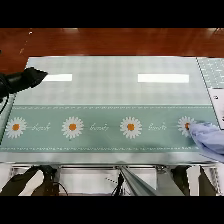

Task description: Fold the shirts.

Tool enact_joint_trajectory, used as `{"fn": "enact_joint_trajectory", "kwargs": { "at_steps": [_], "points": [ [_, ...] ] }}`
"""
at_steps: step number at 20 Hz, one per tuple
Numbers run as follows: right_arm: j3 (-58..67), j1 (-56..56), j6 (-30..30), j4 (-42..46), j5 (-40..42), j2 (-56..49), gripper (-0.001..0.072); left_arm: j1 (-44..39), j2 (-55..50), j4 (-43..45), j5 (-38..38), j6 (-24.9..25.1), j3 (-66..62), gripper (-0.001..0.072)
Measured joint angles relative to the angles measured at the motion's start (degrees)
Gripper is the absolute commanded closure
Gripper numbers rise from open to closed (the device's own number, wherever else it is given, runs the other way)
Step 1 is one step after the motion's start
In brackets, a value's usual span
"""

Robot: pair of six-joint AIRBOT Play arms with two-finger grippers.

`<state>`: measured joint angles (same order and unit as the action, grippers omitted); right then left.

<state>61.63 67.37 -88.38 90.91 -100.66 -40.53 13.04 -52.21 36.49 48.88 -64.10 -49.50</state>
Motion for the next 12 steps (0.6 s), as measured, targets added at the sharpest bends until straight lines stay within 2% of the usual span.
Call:
{"fn": "enact_joint_trajectory", "kwargs": {
  "at_steps": [1, 2, 3, 4, 5, 8, 10, 11, 12],
  "points": [
    [0.04, 0.63, 0.39, 1.60, -1.01, 0.00, 0.0543, 0.13, 0.04, 0.00, 0.13, 0.76, -0.35, 0.0686],
    [0.04, 1.07, 0.83, 3.37, -1.86, 0.02, 0.0543, 0.24, 0.04, 0.00, 0.26, 1.46, -0.81, 0.0686],
    [0.09, 1.38, 1.11, 5.25, -2.47, 0.00, 0.0473, 0.31, 0.04, 0.00, 0.33, 1.97, -1.31, 0.0686],
    [0.11, 1.64, 1.40, 7.39, -2.89, 0.02, 0.0271, 0.35, 0.04, 0.00, 0.28, 2.36, -1.77, 0.0686],
    [0.11, 1.81, 1.49, 9.40, -2.93, 0.02, 0.0132, 0.39, 0.07, -0.02, 0.15, 2.71, -2.19, 0.0686],
    [0.11, 2.12, 1.18, 11.02, -0.37, 0.04, 0.0121, 0.46, 0.07, 0.00, -0.09, 3.21, -2.89, 0.0686],
    [0.11, 2.19, -0.02, 5.62, 4.37, 0.04, 0.0125, 0.46, 0.28, 0.00, 0.52, 3.37, -3.93, 0.0662],
    [0.09, 2.23, -0.44, -0.42, 7.06, 0.04, 0.0137, 0.46, 0.37, 0.00, 1.05, 3.52, -4.94, 0.0553],
    [0.11, 2.12, -0.57, -7.41, 9.94, 0.02, 0.0231, 0.46, 0.46, 0.00, 1.66, 3.54, -6.10, 0.0338]
  ]
}}
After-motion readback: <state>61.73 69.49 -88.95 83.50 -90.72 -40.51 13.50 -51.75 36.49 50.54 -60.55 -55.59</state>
